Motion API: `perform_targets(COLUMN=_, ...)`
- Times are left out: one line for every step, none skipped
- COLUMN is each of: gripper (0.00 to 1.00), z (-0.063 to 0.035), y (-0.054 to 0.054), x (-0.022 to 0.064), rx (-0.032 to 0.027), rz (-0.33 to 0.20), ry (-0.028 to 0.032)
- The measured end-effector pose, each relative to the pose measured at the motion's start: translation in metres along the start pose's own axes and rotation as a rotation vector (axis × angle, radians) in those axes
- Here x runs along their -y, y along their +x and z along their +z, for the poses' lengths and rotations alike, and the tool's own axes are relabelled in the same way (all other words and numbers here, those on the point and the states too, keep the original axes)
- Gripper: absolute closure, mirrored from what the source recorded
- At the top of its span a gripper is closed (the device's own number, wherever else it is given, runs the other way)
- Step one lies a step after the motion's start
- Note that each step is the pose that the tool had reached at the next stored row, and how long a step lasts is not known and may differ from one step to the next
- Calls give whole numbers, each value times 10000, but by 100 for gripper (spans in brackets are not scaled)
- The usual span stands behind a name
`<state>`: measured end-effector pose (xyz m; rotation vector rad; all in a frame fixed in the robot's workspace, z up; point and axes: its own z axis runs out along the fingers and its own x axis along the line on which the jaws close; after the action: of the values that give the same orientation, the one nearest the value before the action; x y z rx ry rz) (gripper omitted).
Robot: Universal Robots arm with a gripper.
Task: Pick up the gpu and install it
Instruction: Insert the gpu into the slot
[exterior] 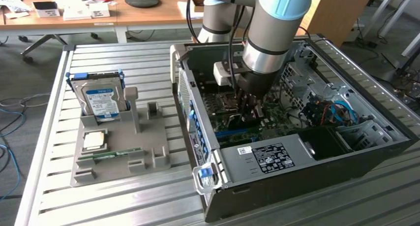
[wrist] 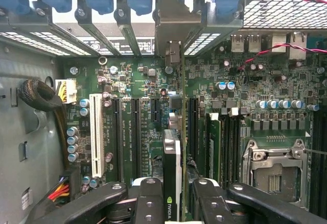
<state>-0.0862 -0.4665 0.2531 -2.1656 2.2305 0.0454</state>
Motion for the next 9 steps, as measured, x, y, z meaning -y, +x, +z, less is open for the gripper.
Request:
perform_targets(gripper=73, z=0, y=0, x=0, rx=-1, rz=0, ry=0)
perform_targets(gripper=73, z=0, y=0, x=0, rx=1, rz=0, ry=0)
perform_targets(gripper=73, z=1, y=0, x=0, rx=0, rz=0, ry=0)
perform_targets(gripper=73, z=3, y=0, x=0, rx=1, rz=-1, ry=1)
perform_targets(gripper=73, z=5, y=0, x=0, rx=1, rz=-1, ry=0)
perform_targets(gripper=73, z=7, y=0, x=0, rx=1, rz=0, ry=1)
perform_targets(gripper=73, z=10, y=0, x=0, rx=1, rz=0, ry=1)
perform_targets(gripper=73, z=12, y=1, x=0, rx=-1, rz=-1, ry=0)
perform_targets(gripper=73, z=12, y=1, x=0, rx=-1, rz=0, ry=0)
